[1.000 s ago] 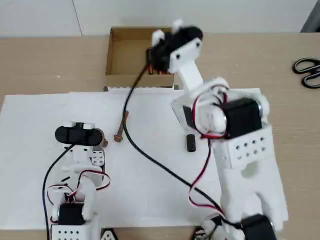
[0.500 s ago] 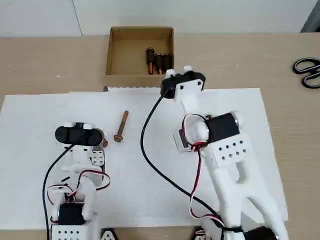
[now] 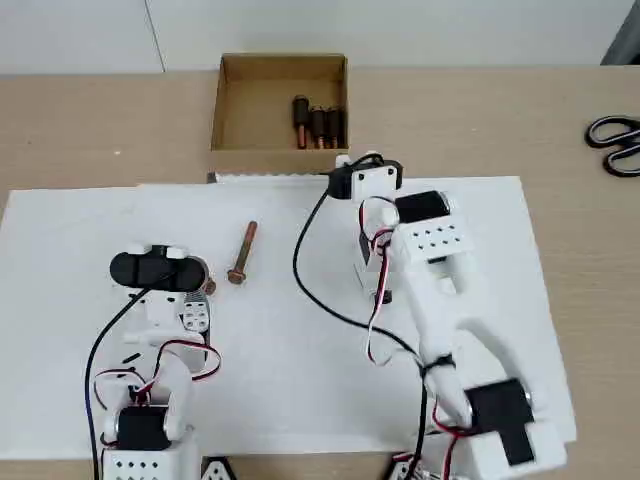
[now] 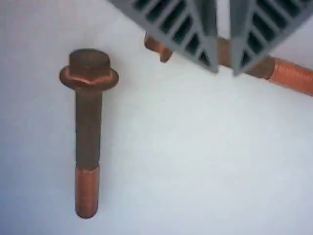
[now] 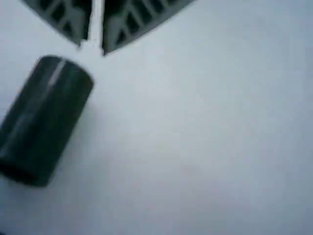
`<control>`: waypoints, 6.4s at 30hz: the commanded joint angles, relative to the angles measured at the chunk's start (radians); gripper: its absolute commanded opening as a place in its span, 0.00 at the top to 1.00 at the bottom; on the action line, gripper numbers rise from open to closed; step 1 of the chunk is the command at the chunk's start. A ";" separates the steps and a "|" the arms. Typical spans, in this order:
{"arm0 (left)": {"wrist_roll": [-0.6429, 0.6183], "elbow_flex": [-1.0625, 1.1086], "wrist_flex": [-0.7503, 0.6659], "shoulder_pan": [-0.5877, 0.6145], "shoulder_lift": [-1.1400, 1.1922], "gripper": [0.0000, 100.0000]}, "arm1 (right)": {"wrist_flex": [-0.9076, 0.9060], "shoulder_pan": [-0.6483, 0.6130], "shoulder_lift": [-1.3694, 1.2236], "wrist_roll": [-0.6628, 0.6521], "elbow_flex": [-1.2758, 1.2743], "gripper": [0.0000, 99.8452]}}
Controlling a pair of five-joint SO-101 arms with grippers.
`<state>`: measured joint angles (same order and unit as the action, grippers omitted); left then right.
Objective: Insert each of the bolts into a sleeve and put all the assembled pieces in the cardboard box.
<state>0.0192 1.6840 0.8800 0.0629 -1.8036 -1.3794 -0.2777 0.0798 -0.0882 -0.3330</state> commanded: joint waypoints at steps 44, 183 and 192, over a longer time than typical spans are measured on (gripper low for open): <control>0.000 -0.002 0.008 0.009 -0.009 0.99 | 0.071 -0.045 -0.183 -0.017 0.129 1.00; 0.733 -2.014 0.872 -0.138 1.978 1.00 | -0.248 0.225 0.535 0.028 -0.075 0.99; 0.147 -1.859 0.873 -0.259 1.674 1.00 | -0.263 0.137 0.783 0.029 -0.083 1.00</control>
<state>0.2401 -0.2018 1.7238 -0.1749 0.0023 -1.6356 -0.1289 0.7917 -0.0667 -0.4204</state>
